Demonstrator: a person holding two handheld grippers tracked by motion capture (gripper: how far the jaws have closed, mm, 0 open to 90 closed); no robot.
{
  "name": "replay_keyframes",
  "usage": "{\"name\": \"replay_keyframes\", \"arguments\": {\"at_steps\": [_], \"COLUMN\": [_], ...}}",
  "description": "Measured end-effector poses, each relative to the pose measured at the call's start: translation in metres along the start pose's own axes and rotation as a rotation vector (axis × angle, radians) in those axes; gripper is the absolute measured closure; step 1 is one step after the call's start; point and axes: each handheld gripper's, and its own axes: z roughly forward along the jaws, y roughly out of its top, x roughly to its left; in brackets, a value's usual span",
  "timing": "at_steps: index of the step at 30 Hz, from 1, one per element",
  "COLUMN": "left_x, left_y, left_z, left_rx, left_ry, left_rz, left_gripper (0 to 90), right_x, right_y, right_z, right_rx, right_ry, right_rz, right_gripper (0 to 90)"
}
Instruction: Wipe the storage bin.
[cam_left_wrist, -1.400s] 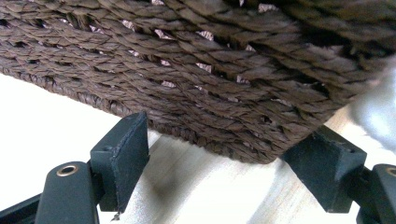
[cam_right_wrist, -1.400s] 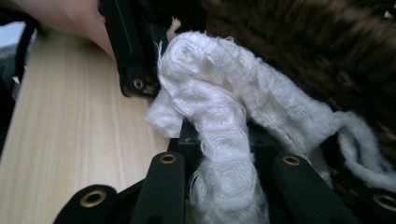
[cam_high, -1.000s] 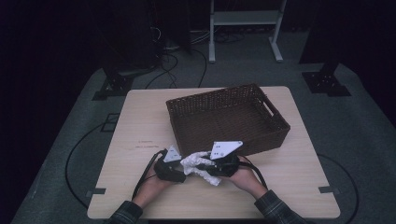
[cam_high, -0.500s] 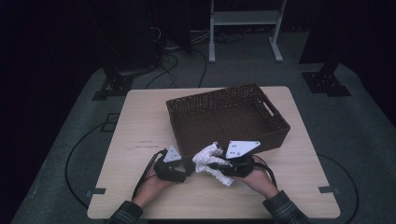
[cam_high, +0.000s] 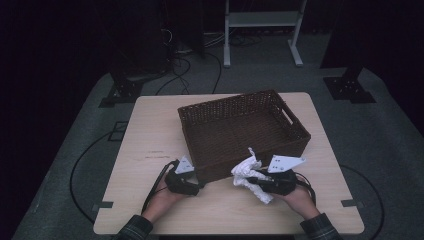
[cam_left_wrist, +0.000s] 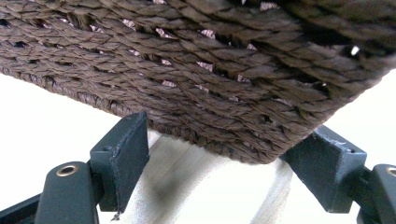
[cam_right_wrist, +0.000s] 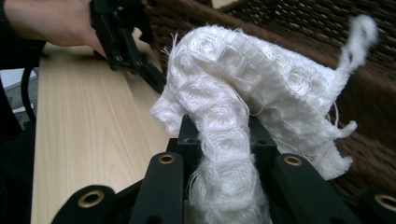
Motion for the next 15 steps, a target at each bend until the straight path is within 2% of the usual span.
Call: {"name": "replay_keyframes", "arguments": {"at_steps": [5, 15], "left_x": [0.000, 0.000], "left_y": [0.000, 0.000], "left_z": [0.000, 0.000], "left_rx": [-0.004, -0.006], "left_ry": [0.002, -0.001], "left_rz": [-0.006, -0.004], "left_gripper": [22.0, 22.6], "right_x": [-0.010, -0.029], "right_y": [-0.016, -0.056], "right_z": [-0.013, -0.049], "right_rx": [0.010, 0.015], "right_ry": [-0.049, -0.162], "right_rz": [0.034, 0.140], "right_gripper": [72.0, 71.9]}}
